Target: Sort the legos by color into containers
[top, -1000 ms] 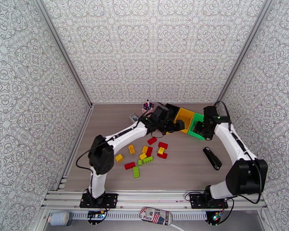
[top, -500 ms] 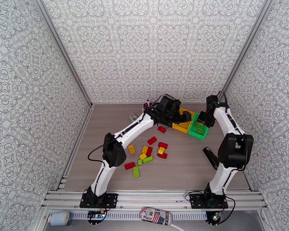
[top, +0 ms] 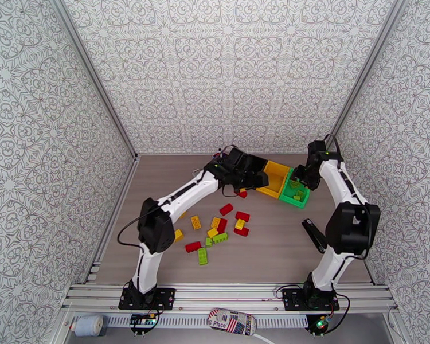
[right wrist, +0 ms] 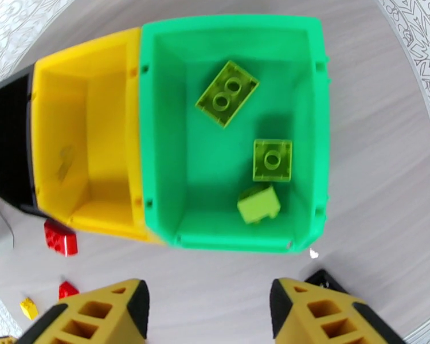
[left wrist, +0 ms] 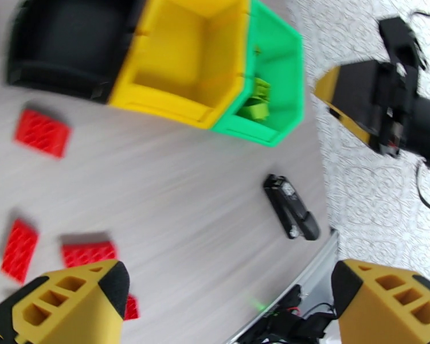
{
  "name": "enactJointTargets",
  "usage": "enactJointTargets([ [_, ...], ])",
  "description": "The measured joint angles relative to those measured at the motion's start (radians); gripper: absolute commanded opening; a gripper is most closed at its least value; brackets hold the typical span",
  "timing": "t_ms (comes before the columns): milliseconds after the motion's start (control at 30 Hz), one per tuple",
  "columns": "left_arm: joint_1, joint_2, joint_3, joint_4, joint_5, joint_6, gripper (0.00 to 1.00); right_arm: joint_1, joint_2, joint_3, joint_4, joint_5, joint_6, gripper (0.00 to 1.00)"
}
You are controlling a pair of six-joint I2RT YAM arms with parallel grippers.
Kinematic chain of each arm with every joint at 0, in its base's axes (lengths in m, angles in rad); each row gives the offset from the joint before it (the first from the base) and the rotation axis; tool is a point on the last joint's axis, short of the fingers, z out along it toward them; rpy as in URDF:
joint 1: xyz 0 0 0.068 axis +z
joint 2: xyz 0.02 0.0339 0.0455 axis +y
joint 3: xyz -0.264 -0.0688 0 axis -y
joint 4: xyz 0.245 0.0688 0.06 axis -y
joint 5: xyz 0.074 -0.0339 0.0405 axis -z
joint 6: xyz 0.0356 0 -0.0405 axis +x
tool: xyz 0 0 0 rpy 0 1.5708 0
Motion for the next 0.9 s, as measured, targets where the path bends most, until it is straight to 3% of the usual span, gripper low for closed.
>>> enactJointTargets([
  [200, 0.013, -0.217, -0.235, -0.013, -0.156, -0.008, 0.98, 0.19, -0.117, -0.132, 0.037, -0.015, 0.01, 0.62],
  [567, 0.116, -0.647, -0.771, -0.061, -0.344, -0.126, 0.98, 0.724, -0.129, -0.295, 0.125, 0.007, 0.175, 0.62],
  [767, 0.203, -0.86, -0.97, -0.123, -0.375, -0.198, 0.98, 0.972, -0.042, -0.279, 0.169, 0.02, 0.281, 0.62],
  [900, 0.277, -0.985, -1.056, -0.185, -0.378, -0.22, 0.99, 1.081, 0.063, -0.233, 0.187, 0.019, 0.335, 0.62],
])
